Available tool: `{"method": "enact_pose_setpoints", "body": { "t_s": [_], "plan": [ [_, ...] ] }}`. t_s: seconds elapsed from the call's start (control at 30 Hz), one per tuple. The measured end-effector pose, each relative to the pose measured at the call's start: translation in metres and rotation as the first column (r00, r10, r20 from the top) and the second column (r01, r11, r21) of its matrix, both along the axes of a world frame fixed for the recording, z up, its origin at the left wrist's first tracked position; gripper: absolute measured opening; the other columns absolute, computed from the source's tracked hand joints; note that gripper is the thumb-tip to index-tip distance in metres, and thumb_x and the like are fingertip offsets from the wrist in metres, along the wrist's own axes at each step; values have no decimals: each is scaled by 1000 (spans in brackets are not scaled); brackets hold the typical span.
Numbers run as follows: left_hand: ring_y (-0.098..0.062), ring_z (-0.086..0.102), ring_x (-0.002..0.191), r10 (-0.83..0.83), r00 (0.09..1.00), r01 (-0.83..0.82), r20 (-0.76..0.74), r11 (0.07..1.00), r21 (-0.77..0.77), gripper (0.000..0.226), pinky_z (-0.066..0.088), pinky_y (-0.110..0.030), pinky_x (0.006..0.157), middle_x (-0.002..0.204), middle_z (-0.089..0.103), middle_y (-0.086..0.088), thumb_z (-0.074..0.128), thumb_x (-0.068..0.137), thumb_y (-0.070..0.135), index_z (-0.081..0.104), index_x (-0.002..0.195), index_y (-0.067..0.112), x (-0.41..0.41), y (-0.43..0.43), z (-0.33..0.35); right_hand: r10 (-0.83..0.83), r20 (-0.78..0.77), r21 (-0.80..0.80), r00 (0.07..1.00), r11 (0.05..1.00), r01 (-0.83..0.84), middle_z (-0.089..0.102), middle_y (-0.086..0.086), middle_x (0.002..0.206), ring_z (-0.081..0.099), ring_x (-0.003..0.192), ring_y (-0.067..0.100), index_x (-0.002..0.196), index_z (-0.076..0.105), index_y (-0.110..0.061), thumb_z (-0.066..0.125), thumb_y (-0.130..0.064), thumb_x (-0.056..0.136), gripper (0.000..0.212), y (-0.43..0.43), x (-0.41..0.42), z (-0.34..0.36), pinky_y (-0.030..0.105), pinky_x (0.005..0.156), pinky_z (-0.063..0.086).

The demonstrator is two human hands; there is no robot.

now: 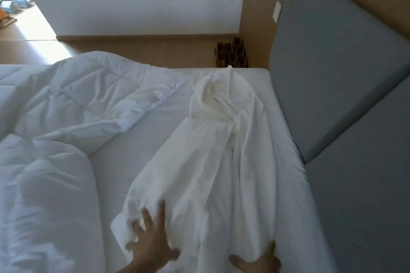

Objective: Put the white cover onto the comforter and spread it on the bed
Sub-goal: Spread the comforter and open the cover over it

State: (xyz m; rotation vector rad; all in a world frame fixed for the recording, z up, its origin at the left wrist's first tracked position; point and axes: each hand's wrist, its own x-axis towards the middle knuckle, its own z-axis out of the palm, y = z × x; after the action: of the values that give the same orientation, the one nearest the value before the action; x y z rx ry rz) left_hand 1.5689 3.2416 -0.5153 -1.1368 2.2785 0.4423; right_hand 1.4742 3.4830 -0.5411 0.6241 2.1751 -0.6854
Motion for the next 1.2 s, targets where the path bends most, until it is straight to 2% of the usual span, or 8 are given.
{"method": "enact_pose_setpoints", "body": {
  "t_s": [0.1, 0.17, 0.37, 0.57, 0.73, 0.83, 0.97, 1.2],
  "plan": [
    [-29, 57, 119, -42, 993, 29, -114, 993, -111, 75, 51, -40, 91, 136, 50, -9, 55, 92, 49, 21, 150, 18, -6, -20, -8, 56, 15, -80, 998, 995, -54, 32, 18, 152, 44, 135, 28, 156, -4, -12, 89, -36, 68, 130, 0, 7, -14, 30, 110, 35],
    [-29, 63, 110, -22, 979, 3, -204, 996, -94, 28, 50, -33, 86, 120, 65, -9, 45, 99, 40, 54, 112, 17, -26, -39, 3, 181, -54, -97, 982, 978, -185, 50, 12, 144, 53, 128, 26, 152, 28, -12, 74, -30, 81, 87, -5, -2, -12, 27, 102, 42],
    [-27, 60, 61, 587, 506, -379, -633, 810, 448, 20, 56, -32, 47, 88, 61, -20, 56, 94, 14, 61, 93, -5, -129, -88, 107, 292, -484, 44, 825, 949, -311, 65, 14, 125, 62, 113, 33, 128, 61, -15, 54, -30, 98, 34, -29, -95, 74, 36, 89, 47],
    [-28, 53, 124, 709, 49, -234, -703, 693, 682, 49, 53, -30, 92, 144, 49, -12, 43, 100, 7, 38, 149, 9, -168, -150, 204, -35, -761, -41, 648, 999, 6, 59, 25, 130, 57, 117, 44, 129, 56, -3, 56, -24, 96, 39, 20, -188, 144, 54, 98, 47],
    [-18, 34, 141, 663, 319, -139, -677, 740, 658, 85, 30, -41, 116, 163, 21, 2, 57, 97, 19, -1, 159, 27, -123, -136, 167, -16, -476, -89, 879, 996, -30, 56, 21, 135, 59, 117, 39, 143, 41, -12, 67, -33, 76, 76, 26, -151, 79, 54, 95, 51],
    [-26, 39, 139, 526, 679, -222, -512, 812, 539, 93, 35, -45, 113, 160, 28, 0, 69, 91, 28, 7, 159, 23, -81, -114, 111, 143, -318, 101, 937, 988, -116, 32, 19, 153, 41, 133, 41, 157, 6, -17, 71, -40, 83, 101, 17, -100, 58, 52, 104, 41],
    [-28, 49, 127, 369, 896, -236, -247, 867, 438, 89, 41, -31, 102, 146, 46, -8, 78, 81, 27, 27, 151, 9, -7, -65, 44, 289, -229, 124, 929, 956, -267, 10, 13, 163, 21, 147, 36, 158, -1, -21, 70, -58, 81, 112, 23, -47, 30, 54, 112, 32],
    [-25, 52, 126, 19, 977, -69, 213, 971, 230, 92, 46, -26, 94, 137, 51, -9, 78, 71, 48, 30, 139, 8, 95, -24, -33, 405, -34, 250, 914, 889, -385, 5, 21, 158, 33, 140, 38, 151, -24, -17, 74, -66, 68, 137, 50, 27, -18, 45, 108, 38]
  ]
}}
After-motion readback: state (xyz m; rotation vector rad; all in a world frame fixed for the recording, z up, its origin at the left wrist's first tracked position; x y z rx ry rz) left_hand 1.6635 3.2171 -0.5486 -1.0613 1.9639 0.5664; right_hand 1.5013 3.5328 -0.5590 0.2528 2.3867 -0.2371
